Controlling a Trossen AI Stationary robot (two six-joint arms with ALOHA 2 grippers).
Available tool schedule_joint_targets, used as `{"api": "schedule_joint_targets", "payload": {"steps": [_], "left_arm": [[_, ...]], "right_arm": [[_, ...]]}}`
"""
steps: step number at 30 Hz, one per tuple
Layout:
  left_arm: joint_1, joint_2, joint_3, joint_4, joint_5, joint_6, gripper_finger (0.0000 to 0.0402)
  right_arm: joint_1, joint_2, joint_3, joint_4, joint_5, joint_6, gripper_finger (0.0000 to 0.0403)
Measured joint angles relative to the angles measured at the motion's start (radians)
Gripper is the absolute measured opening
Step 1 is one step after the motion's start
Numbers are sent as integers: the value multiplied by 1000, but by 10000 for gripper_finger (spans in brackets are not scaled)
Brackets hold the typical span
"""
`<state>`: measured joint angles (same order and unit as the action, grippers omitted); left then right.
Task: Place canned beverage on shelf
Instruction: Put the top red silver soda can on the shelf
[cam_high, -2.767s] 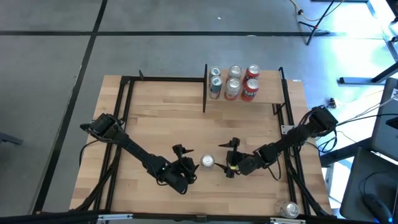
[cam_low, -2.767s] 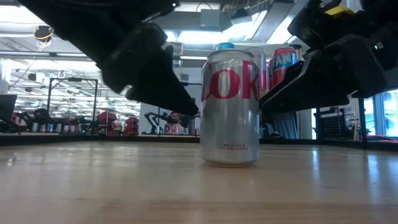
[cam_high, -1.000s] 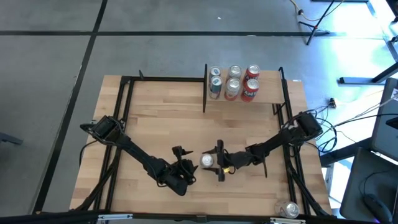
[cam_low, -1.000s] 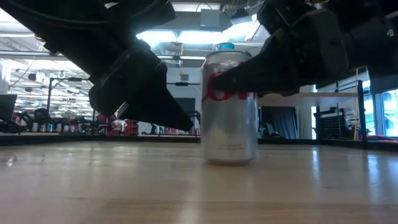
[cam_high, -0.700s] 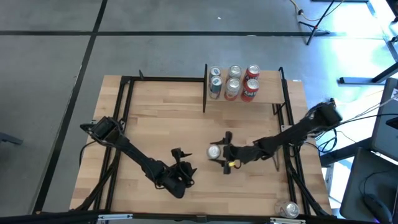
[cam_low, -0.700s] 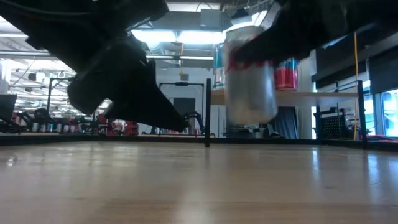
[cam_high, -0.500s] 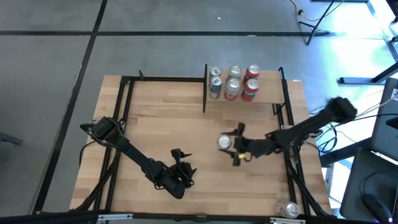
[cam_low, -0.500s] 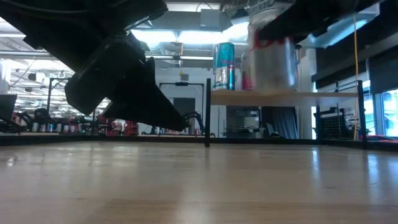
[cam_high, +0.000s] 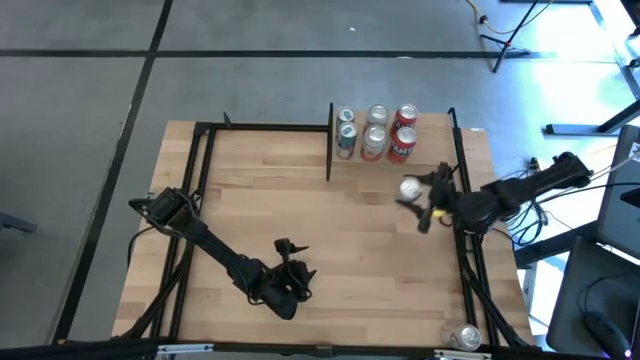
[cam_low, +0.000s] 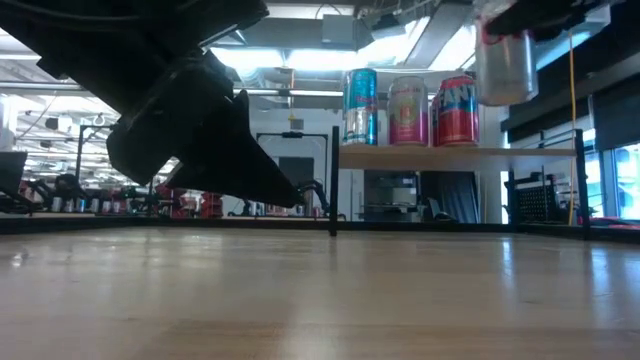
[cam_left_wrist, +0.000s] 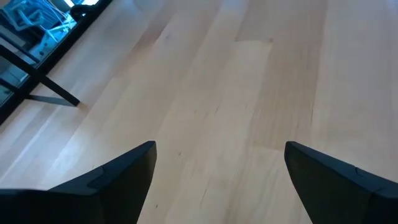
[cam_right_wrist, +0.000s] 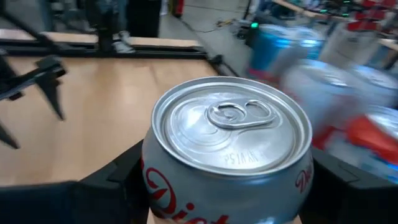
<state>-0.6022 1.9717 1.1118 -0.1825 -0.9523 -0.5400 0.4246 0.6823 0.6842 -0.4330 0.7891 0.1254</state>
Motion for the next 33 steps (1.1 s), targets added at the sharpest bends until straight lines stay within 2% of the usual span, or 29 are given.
{"api": "schedule_joint_targets", "payload": {"steps": [7, 13, 24, 29, 33], "left_arm": [[11, 0, 0, -1, -4, 0, 349], [28, 0, 0, -1, -4, 10, 349], [57, -1, 0, 4, -4, 33, 349], [57, -1, 0, 5, -4, 47, 349], [65, -1, 0, 12, -4, 65, 349]], "right_arm": [[-1, -215, 0, -168, 103, 27, 269], [-1, -327, 0, -229, 151, 27, 269], [-3, -346, 0, -267, 281, 1, 269], [-78, -342, -2, -260, 211, 35, 269], [-185, -296, -18, -245, 184, 28, 269]]}}
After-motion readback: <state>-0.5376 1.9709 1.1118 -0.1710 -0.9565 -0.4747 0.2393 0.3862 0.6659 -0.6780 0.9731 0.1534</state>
